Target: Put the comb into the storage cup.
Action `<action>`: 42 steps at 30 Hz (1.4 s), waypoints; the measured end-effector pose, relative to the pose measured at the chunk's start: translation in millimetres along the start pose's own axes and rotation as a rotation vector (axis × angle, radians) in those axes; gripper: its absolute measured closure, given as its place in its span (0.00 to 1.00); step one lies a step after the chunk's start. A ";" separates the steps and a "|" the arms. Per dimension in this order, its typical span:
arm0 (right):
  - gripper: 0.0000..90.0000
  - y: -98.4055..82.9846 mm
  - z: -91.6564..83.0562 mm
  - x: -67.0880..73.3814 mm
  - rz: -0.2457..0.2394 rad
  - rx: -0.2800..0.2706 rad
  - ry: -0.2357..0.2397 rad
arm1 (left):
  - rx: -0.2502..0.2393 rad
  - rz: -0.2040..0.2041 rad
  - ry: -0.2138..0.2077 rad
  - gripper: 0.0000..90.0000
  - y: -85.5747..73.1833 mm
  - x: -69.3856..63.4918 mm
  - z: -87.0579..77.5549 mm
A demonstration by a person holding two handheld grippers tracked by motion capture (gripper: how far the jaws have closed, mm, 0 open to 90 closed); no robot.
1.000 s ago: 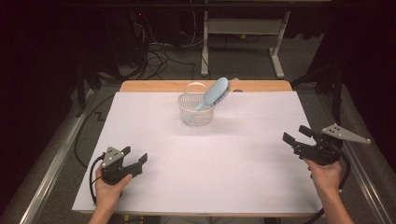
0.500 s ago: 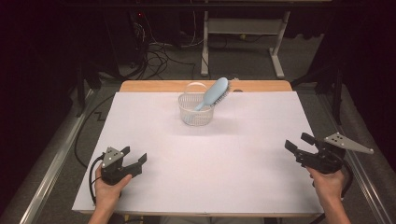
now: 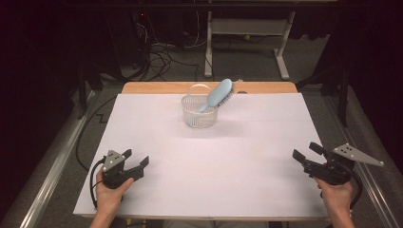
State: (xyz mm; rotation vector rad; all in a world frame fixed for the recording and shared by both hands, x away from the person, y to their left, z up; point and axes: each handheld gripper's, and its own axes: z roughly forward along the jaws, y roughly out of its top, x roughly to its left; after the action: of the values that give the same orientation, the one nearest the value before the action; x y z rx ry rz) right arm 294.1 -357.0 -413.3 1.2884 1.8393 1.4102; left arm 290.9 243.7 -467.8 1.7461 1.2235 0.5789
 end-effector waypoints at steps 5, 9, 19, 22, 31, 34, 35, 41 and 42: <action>0.24 -7.0 -2.5 0.4 0.001 0.003 -0.008 | 0.001 0.001 0.003 0.29 -0.1 0.2 0.3; 0.24 -11.2 -3.0 0.8 0.003 0.006 -0.008 | -0.001 0.002 0.004 0.29 -0.2 0.2 0.3; 0.24 -22.0 -5.7 2.0 -0.003 0.018 0.001 | -0.002 0.004 0.008 0.29 -0.2 0.2 0.3; 0.24 -24.7 -7.3 1.6 -0.004 0.022 -0.005 | -0.003 0.003 0.007 0.29 -0.2 0.3 0.0; 0.24 -31.3 -11.6 -0.9 0.003 0.031 0.009 | -0.004 0.005 0.006 0.29 -0.1 0.1 0.1; 0.24 -34.2 -13.9 -1.7 0.000 0.037 0.010 | -0.006 0.004 0.008 0.29 0.1 0.8 -0.1; 0.24 -35.6 -14.7 -2.4 -0.001 0.043 0.008 | -0.006 0.002 0.008 0.29 0.1 1.2 -0.1; 0.24 -41.3 -17.8 -4.9 0.000 0.046 0.006 | -0.004 0.004 0.005 0.29 -0.3 0.6 0.3; 0.24 -41.7 -18.2 -5.0 -0.002 0.046 0.006 | -0.005 0.003 0.004 0.29 -0.5 0.4 0.4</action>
State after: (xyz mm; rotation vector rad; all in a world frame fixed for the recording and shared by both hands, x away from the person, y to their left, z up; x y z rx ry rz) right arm 265.4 -370.9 -446.1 1.3054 1.8867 1.3789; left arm 291.1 244.0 -468.5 1.7443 1.2216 0.5874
